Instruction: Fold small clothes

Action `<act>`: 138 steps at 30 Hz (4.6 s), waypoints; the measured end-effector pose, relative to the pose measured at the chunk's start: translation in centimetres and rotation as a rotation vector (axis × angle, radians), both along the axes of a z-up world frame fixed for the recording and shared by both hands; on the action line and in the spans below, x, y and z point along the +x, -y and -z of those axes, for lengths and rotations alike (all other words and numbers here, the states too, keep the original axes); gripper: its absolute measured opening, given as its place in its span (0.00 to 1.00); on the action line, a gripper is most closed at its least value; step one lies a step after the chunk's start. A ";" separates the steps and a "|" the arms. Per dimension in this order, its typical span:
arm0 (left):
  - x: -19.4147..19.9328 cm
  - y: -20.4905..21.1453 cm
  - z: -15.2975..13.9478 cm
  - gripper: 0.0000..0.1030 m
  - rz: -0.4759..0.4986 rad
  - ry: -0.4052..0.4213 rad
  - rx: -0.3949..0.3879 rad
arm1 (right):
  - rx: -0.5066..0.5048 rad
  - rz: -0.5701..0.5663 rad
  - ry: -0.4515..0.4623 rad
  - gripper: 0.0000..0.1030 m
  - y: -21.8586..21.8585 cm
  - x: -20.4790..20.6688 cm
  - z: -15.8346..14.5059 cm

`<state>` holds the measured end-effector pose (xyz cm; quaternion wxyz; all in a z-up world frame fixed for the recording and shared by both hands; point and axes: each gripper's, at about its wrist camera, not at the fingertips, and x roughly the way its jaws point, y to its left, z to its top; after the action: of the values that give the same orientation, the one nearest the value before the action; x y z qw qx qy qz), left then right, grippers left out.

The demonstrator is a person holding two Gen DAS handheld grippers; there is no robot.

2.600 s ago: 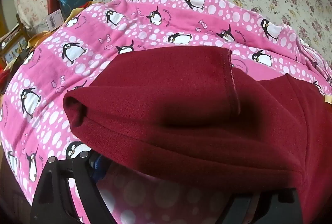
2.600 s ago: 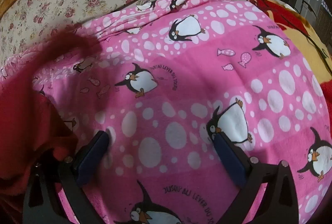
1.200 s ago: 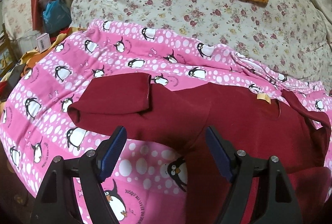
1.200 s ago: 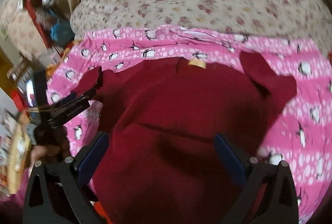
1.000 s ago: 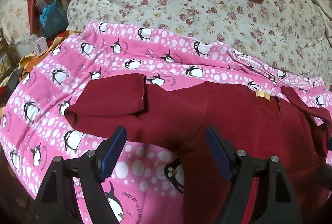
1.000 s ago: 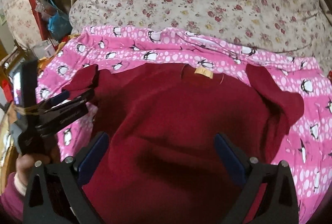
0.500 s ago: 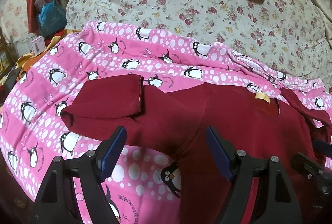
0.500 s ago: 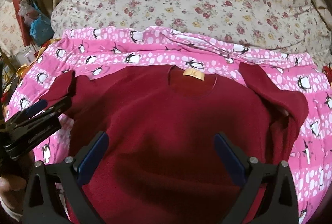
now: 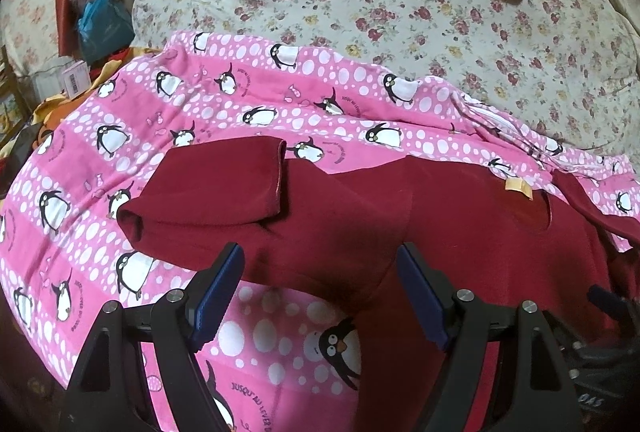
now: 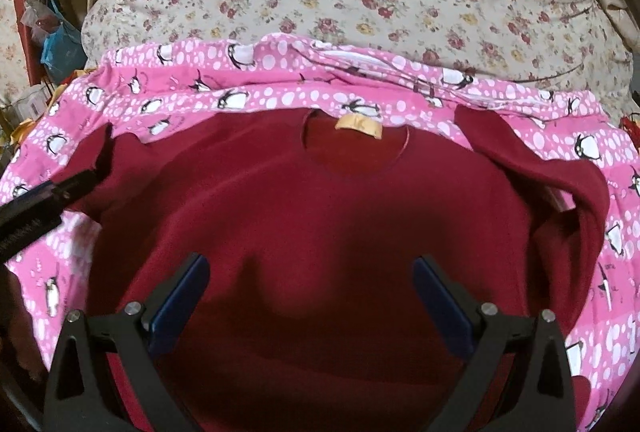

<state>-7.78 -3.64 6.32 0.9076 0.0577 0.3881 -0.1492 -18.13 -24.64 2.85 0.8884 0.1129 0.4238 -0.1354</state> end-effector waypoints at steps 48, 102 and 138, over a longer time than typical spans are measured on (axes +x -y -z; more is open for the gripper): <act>3.8 -3.3 -0.1 0.49 -0.048 0.001 0.072 | 0.035 0.076 0.063 1.00 3.8 -1.3 -0.1; -4.3 18.9 -5.5 0.00 0.473 -0.228 -0.249 | 0.071 0.217 0.032 1.00 11.0 -6.8 -1.9; 2.9 1.5 0.7 0.11 0.059 -0.174 -0.115 | 0.116 0.159 0.057 1.00 9.7 -5.8 -1.5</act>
<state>-4.84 -5.17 5.57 0.8675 0.0039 0.4543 -0.2024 -23.90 -34.37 4.33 0.8787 0.2011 0.3950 -0.1774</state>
